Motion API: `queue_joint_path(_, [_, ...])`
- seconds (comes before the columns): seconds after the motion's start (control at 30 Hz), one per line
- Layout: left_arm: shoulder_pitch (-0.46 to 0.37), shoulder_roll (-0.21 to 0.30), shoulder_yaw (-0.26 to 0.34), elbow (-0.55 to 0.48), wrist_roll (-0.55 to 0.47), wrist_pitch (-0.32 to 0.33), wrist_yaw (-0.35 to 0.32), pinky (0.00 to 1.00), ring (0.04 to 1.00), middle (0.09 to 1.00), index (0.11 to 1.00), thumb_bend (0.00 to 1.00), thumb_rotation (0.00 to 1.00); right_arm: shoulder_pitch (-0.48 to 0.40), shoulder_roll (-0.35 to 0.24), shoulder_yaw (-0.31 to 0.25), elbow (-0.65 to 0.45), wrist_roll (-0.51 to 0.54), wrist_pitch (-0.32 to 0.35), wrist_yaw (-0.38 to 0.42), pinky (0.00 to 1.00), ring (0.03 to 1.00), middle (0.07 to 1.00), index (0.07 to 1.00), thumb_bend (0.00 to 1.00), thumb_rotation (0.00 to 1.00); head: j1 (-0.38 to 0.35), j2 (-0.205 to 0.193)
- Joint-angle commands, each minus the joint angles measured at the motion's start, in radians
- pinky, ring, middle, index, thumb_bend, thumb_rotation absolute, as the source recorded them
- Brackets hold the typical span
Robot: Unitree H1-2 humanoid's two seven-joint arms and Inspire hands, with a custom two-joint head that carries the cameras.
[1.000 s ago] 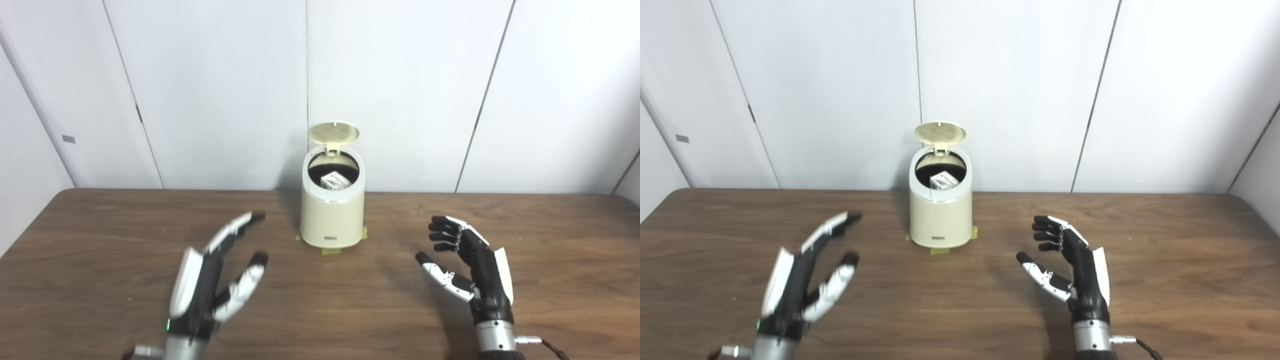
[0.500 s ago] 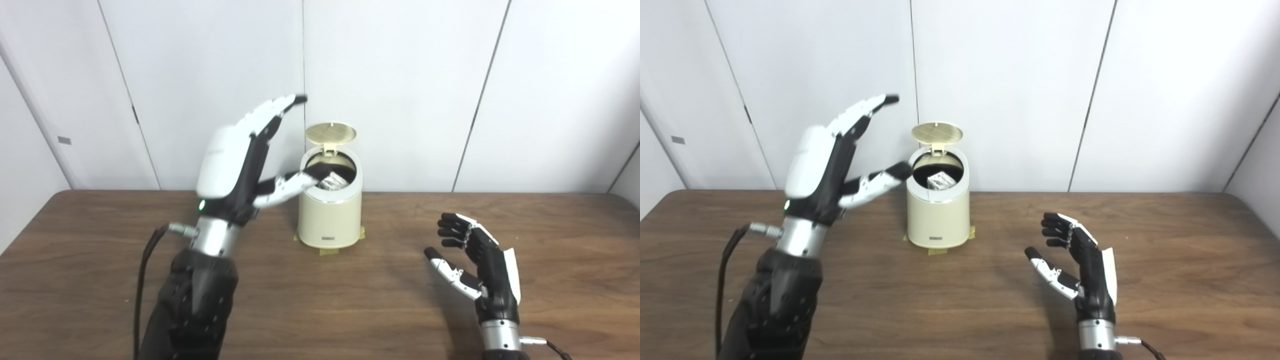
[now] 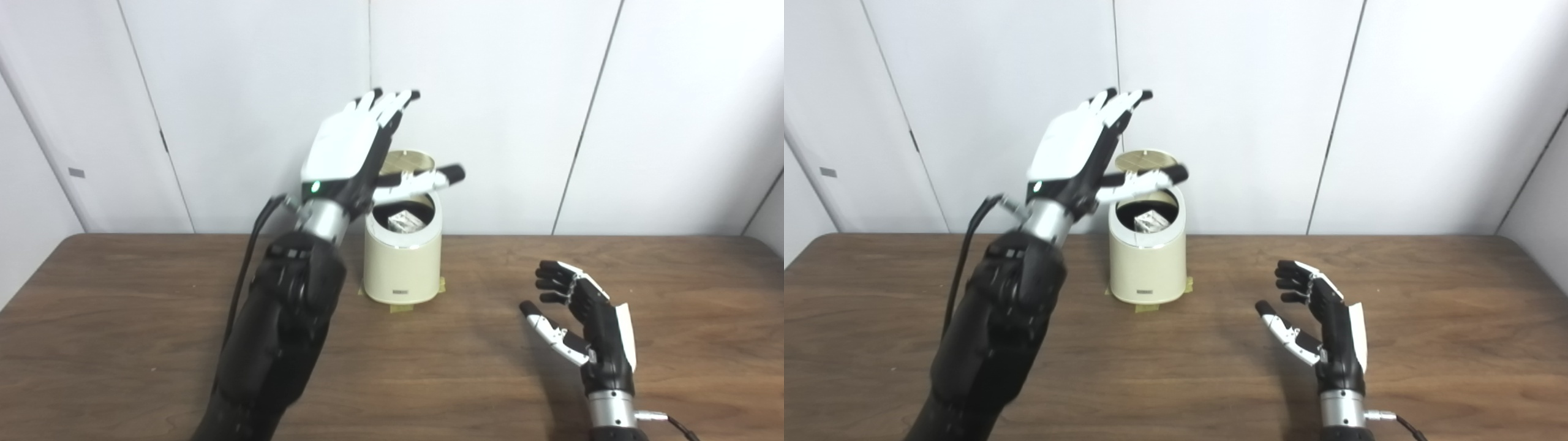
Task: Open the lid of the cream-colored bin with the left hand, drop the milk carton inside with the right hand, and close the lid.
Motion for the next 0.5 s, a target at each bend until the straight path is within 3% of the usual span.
queue_joint_path(0.0, [-0.089,0.003,-0.012,0.030,0.028,0.026,-0.004,1.00,1.000,0.920,0.926,0.93,0.98,0.029,-0.006,0.005,0.061,-0.020,-0.051,0.005,0.59,0.667,0.682,0.675,0.28,0.16,0.002,0.007])
queue_joint_path(0.1, [-0.133,0.001,-0.047,0.116,0.060,0.052,-0.001,1.00,1.000,0.901,0.904,0.96,0.98,0.030,-0.003,0.009,0.054,-0.034,-0.033,-0.001,0.59,0.661,0.674,0.668,0.29,0.21,0.004,0.008])
queue_joint_path(0.23, [-0.163,-0.007,-0.072,0.185,0.065,0.084,0.013,1.00,0.993,0.884,0.884,0.97,0.96,0.028,-0.006,0.017,0.061,-0.030,-0.048,0.005,0.59,0.662,0.674,0.667,0.29,0.19,0.003,0.003])
queue_joint_path(0.47, [-0.176,0.002,-0.088,0.207,0.048,0.116,0.001,1.00,1.000,0.887,0.872,0.98,0.93,0.028,-0.010,0.022,0.064,-0.038,-0.056,0.003,0.56,0.644,0.664,0.662,0.29,0.16,0.003,0.005])
